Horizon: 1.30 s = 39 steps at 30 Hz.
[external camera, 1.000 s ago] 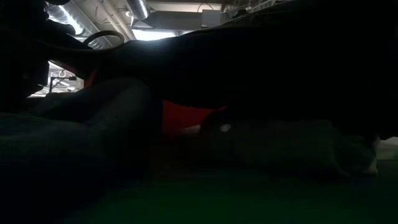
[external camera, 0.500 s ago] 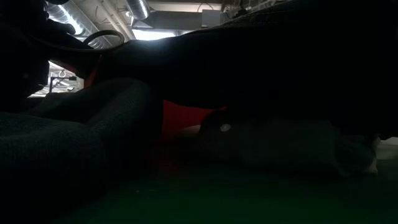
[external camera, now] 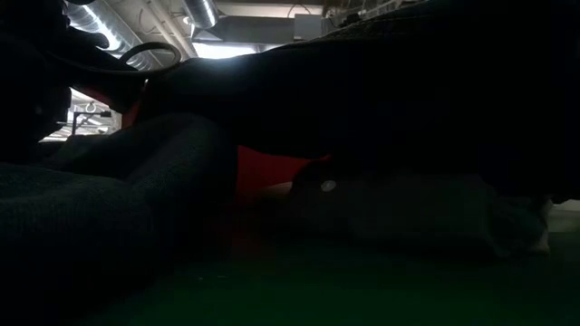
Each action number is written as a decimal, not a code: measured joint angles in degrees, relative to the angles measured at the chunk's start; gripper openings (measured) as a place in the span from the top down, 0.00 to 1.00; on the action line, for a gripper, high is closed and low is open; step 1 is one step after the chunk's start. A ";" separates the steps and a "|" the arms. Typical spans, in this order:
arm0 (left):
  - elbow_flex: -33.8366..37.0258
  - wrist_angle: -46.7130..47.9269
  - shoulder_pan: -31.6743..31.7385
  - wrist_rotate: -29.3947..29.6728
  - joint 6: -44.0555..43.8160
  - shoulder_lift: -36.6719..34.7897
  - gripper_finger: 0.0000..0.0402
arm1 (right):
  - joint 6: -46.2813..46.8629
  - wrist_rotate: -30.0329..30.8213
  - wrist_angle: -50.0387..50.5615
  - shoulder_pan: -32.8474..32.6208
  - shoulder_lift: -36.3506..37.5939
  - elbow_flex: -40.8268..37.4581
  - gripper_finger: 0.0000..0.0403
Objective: Fold laundry
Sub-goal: Fold the dark blue pants
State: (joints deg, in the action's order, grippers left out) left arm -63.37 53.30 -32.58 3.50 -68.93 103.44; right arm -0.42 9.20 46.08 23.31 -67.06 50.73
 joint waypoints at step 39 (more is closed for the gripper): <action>-0.02 -0.50 -0.15 1.36 -2.95 0.00 0.92 | 3.96 -8.34 -9.25 0.00 9.96 -12.67 0.64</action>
State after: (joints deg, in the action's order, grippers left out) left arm -63.40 52.80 -32.73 4.86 -71.88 103.44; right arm 3.53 0.86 36.83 23.31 -57.11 38.06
